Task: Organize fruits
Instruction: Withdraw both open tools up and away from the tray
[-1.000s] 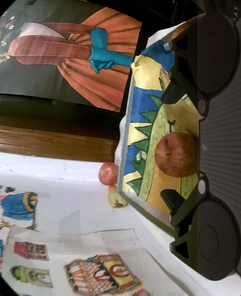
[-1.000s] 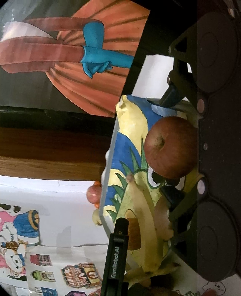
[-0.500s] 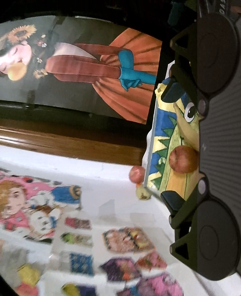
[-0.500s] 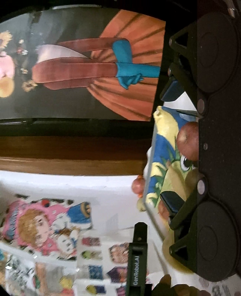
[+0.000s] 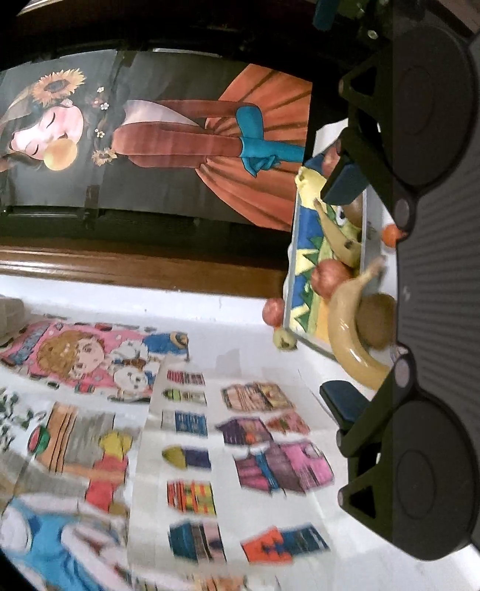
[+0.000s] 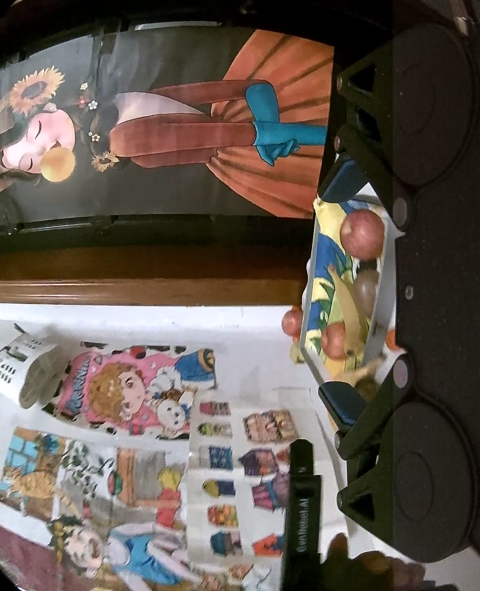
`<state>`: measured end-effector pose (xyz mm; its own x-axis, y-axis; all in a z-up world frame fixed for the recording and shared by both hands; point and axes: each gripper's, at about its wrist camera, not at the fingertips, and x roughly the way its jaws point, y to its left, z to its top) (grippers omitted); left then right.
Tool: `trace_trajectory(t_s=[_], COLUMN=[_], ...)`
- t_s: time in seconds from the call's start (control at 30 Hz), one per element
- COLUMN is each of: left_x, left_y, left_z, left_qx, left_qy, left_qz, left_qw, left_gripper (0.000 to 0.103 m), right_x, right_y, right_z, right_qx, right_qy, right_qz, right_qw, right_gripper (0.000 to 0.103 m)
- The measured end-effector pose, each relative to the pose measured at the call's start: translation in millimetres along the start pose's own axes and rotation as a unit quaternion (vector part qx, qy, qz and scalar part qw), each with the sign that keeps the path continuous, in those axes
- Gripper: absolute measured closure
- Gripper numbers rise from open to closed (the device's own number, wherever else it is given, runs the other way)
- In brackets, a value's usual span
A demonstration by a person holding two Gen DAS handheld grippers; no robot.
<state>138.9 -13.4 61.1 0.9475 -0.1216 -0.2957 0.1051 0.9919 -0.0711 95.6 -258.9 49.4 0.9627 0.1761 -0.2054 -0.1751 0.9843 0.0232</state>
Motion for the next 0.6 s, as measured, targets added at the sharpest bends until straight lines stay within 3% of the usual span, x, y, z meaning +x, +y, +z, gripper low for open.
trace_trajectory(t_s=[0.27,0.47,0.6], left_x=[-33.1,-36.2,-37.0], left_y=[14.8,22.7,27.1], left_z=[-30.7,-56.5,-63.7], left_qx=[0.025,0.024,0.019], left_qy=[0.03,0.07,0.073], left_qz=[0.001,-0.013,-0.007], left_qw=[0.9992,0.9972,0.9971], left_gripper=[0.0,0.0,0.0], right_x=[-35.7,-39.5,-37.4], right_y=[25.3,37.4,42.7], right_z=[-24.7,-57.2,-67.4], right_qx=[0.02,0.029,0.018], right_qy=[0.026,0.079,0.096], right_qz=[0.011,0.004,-0.004], right_qw=[0.999,0.996,0.995], right_gripper=[0.001,0.001,0.001])
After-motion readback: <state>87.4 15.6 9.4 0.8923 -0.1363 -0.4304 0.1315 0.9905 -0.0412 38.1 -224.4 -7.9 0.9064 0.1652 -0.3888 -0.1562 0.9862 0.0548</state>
